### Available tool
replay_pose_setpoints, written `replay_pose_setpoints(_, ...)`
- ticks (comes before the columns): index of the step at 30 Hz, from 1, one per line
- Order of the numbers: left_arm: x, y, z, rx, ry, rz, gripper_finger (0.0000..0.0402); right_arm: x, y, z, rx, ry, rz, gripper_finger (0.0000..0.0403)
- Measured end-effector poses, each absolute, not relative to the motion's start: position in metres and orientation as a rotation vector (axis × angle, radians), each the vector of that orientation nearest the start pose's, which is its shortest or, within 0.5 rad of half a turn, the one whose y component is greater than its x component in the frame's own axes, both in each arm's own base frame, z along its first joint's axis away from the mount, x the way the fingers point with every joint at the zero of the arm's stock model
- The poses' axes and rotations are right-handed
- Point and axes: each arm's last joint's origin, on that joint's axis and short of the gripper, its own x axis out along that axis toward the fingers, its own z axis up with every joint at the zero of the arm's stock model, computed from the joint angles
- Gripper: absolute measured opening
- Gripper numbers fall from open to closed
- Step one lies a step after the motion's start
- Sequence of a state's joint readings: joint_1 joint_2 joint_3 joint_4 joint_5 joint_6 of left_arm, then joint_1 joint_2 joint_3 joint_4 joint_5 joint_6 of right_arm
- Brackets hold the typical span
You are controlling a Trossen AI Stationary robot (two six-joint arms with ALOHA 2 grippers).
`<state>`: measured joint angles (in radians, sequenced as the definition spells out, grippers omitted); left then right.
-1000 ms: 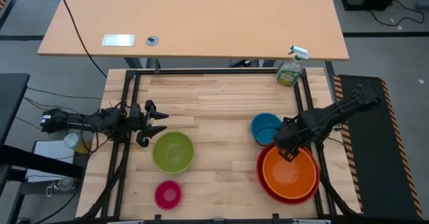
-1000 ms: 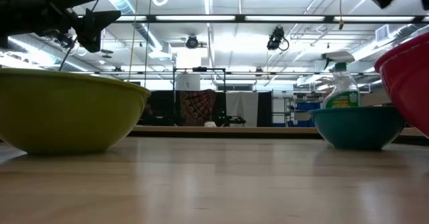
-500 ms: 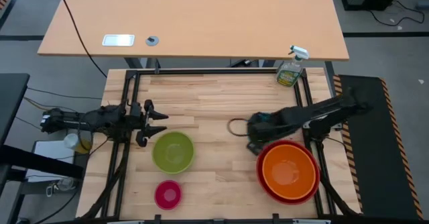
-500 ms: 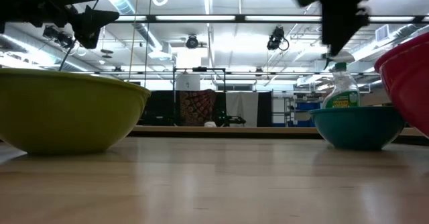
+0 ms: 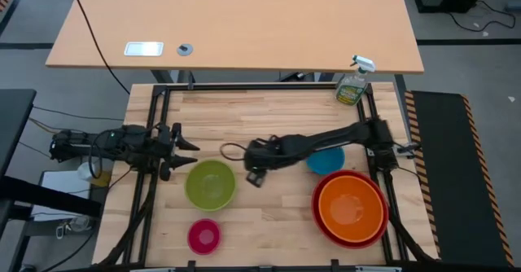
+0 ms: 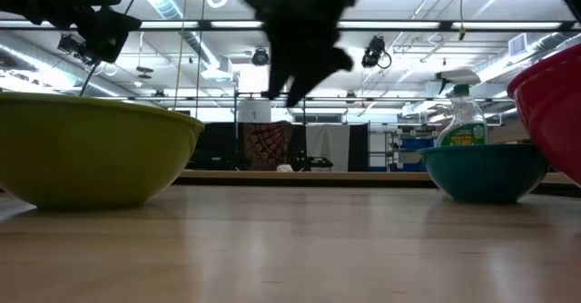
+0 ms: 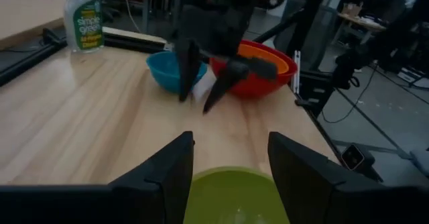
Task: Nest bowls inside each other
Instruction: Stack the green bowl on top of the orange bowl
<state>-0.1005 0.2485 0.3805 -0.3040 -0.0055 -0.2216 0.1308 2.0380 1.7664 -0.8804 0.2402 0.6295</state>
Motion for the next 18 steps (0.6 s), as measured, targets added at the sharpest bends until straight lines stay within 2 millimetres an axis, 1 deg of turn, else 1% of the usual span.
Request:
replay_pose_setpoints(3, 0.094, -0.009, 0.244, -0.228, 0.183, -0.073, 0.0194, 0.452, 0.043, 0.239, 0.377, 1.016, -0.462, 0.0196)
replay_pose_setpoints(8, 0.094, -0.009, 0.244, -0.234, 0.182, -0.073, 0.0194, 0.479, 0.035, 0.232, 0.396, 0.977, -0.469, 0.0199)
replay_pose_setpoints(13, 0.094, -0.009, 0.244, -0.232, 0.182, -0.073, 0.0194, 0.499, 0.035, 0.223, 0.394, 0.943, -0.456, 0.0204)
replay_pose_setpoints(18, 0.094, -0.009, 0.243, -0.222, 0.182, -0.073, 0.0194, 0.513, 0.046, 0.206, 0.344, 0.943, -0.410, 0.0204)
